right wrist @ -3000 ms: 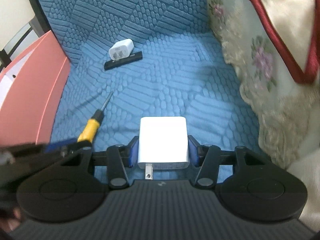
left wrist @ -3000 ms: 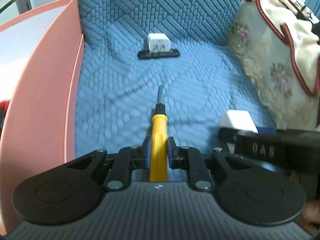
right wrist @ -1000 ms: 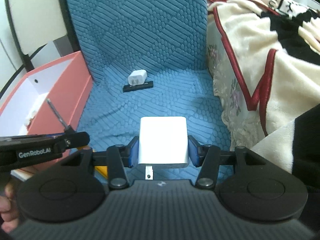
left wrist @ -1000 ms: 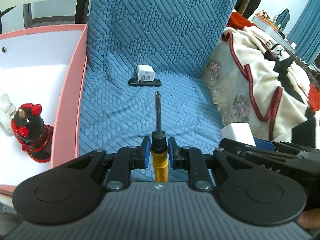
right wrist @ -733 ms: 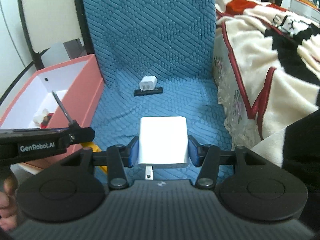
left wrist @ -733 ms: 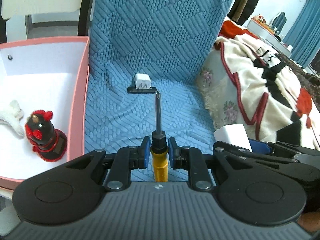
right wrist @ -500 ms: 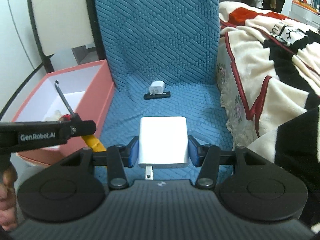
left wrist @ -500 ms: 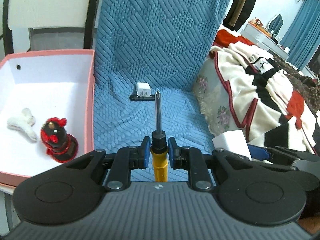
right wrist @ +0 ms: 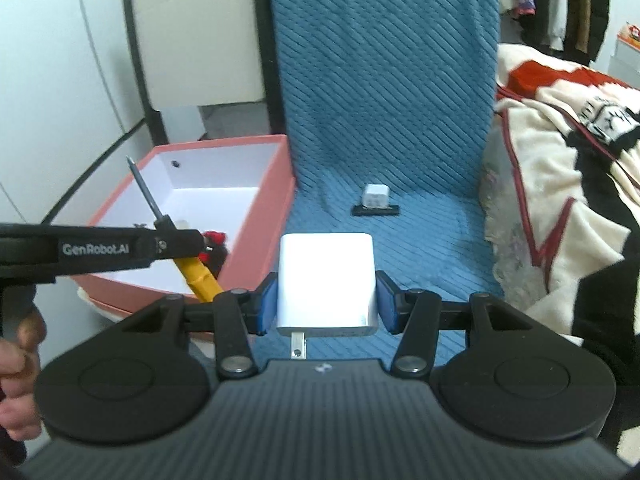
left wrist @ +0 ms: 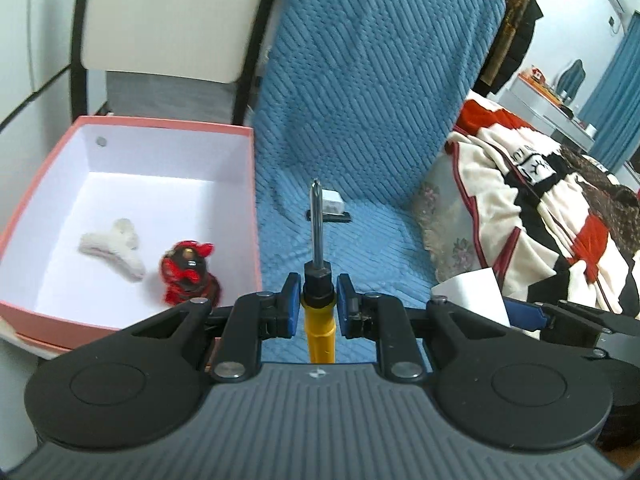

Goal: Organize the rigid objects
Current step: 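Lower the screwdriver and charger into the pink box and open both grippers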

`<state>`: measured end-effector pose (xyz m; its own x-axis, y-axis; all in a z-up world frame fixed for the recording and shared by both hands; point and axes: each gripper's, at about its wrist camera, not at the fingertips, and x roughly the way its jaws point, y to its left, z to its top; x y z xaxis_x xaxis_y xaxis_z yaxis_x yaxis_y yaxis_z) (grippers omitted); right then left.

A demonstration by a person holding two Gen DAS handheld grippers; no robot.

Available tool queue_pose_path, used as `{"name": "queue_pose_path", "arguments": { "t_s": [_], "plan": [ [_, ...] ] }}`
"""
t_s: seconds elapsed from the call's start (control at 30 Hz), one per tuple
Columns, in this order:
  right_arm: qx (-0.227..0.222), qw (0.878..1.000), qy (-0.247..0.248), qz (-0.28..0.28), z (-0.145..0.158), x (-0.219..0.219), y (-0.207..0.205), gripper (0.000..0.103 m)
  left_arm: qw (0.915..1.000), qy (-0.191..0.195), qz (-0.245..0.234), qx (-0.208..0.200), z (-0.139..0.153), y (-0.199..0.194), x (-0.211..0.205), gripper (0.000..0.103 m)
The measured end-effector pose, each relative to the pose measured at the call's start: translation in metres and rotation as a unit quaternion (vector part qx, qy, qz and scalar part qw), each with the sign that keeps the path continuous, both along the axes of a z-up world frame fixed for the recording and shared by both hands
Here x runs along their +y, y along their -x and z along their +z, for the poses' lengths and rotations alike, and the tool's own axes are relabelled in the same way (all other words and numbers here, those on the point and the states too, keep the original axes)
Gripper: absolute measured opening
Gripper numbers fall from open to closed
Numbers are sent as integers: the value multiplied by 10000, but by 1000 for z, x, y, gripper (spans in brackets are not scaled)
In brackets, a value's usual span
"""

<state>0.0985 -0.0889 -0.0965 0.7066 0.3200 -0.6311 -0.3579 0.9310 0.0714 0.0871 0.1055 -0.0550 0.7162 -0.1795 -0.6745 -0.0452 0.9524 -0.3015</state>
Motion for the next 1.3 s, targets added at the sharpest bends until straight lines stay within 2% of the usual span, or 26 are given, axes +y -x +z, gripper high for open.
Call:
{"name": "queue_pose_path", "arguments": {
  "t_s": [0.33,0.53,0.87,1.3],
  "plan": [
    [8,9977,-115,663,12,66,-4,53,9986,-210,485,41,19,16,62,22],
    [150,9954,-91,946,4,102,-19,53,9961,-335,795,210,13,17,107,22],
    [478,9923,212,1124,-36,158,-61,53,9923,-278,979,706,-31,-22,173,22],
    [828,9889,548,1105,-82,191,-104,53,9891,-95,876,1180,-95,-67,213,22]
  ]
}}
